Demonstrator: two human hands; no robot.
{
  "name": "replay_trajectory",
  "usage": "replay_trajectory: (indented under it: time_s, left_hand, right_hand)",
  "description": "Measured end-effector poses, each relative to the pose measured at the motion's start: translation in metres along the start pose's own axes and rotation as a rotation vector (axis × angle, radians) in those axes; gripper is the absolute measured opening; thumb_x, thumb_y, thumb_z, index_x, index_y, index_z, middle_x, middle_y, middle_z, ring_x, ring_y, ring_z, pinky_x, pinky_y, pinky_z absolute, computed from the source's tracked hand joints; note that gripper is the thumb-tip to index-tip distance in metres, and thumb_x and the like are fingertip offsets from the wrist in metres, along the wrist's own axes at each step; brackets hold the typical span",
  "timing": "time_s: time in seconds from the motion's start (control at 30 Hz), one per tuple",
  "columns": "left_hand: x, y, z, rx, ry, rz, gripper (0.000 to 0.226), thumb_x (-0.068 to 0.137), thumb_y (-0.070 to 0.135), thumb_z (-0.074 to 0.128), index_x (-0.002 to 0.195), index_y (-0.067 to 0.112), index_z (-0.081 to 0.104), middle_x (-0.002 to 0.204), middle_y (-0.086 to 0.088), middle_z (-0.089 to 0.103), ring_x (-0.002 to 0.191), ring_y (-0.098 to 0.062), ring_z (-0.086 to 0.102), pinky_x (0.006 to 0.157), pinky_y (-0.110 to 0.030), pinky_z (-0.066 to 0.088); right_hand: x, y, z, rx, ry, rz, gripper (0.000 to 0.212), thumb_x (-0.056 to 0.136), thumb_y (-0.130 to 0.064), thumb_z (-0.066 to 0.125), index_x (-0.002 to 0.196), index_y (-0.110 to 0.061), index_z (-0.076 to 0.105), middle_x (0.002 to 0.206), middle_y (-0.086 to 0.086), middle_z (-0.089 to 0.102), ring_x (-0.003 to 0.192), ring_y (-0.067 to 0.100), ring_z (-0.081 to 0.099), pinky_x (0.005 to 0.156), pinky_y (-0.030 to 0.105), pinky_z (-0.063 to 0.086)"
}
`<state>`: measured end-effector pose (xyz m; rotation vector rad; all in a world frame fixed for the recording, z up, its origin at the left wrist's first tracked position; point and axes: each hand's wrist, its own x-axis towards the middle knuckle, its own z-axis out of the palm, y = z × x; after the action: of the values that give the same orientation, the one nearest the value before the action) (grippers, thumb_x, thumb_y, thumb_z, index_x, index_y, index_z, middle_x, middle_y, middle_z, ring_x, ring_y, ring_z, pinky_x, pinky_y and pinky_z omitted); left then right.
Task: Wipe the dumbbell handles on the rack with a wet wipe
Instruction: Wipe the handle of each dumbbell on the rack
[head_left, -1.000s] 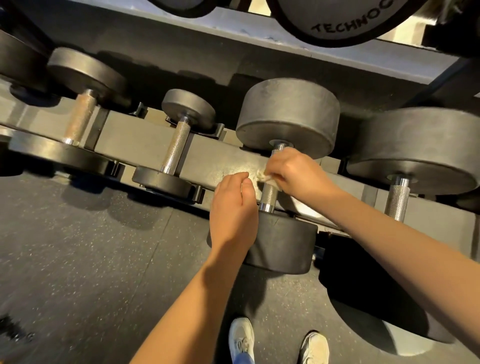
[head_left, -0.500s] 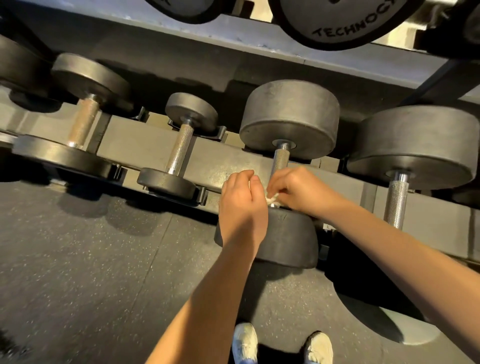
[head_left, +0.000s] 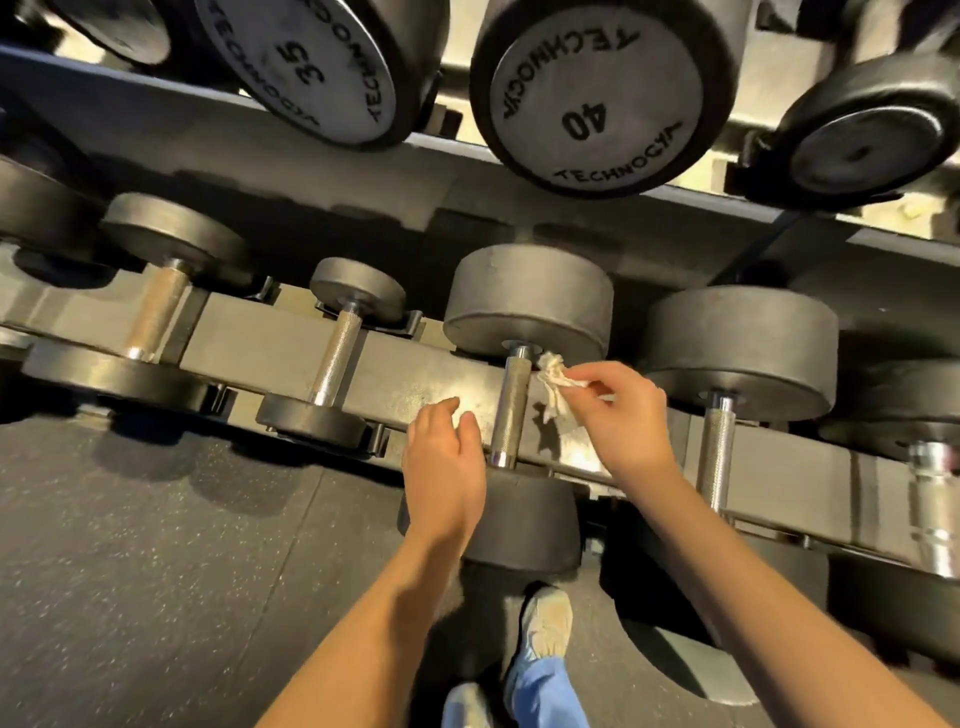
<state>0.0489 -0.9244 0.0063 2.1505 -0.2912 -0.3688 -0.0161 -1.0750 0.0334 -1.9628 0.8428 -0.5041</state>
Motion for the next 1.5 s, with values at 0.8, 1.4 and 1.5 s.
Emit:
replay_trajectory:
  time_s: [0.8,1.4,1.5]
  left_hand:
    - [0.194,0.324,-0.061,0.289,0.114,0.567,0.046,0.101,0.024,0.043,0.143,0.007,0.036,0.153,-0.008,0.030,0.142,-0.020,0.021,0.115,-0.034,0.016]
    - [0.234,0.358,-0.031,0.230,0.042,0.159,0.050,0.101,0.043,0.032,0.140,0.012,0.041,0.143,-0.009,0.043,0.133,-0.023,0.035,0.108,-0.038,0.026]
    - [0.235,0.355,-0.030,0.185,0.070,0.194,0.048,0.101,0.042,0.033,0.138,0.014,0.044,0.138,-0.007,0.047,0.129,-0.021,0.039,0.106,-0.036,0.030]
  right_hand:
    - [0.221,-0.200,-0.090,0.169,0.493,-0.173,0.013,0.088,-0.003,0.050,0.090,-0.009,0.062,0.091,0.002,0.056,0.087,0.016,0.049,0.068,0.011,0.031]
    - [0.225,-0.185,-0.085,0.209,0.537,-0.166,0.012,0.092,-0.005,0.054,0.098,-0.008,0.065,0.094,-0.006,0.054,0.095,0.012,0.050,0.083,0.016,0.040]
    - [0.223,-0.187,-0.085,0.190,0.535,-0.170,0.017,0.092,-0.014,0.051,0.098,-0.008,0.065,0.095,-0.005,0.057,0.094,0.012,0.052,0.081,0.019,0.042]
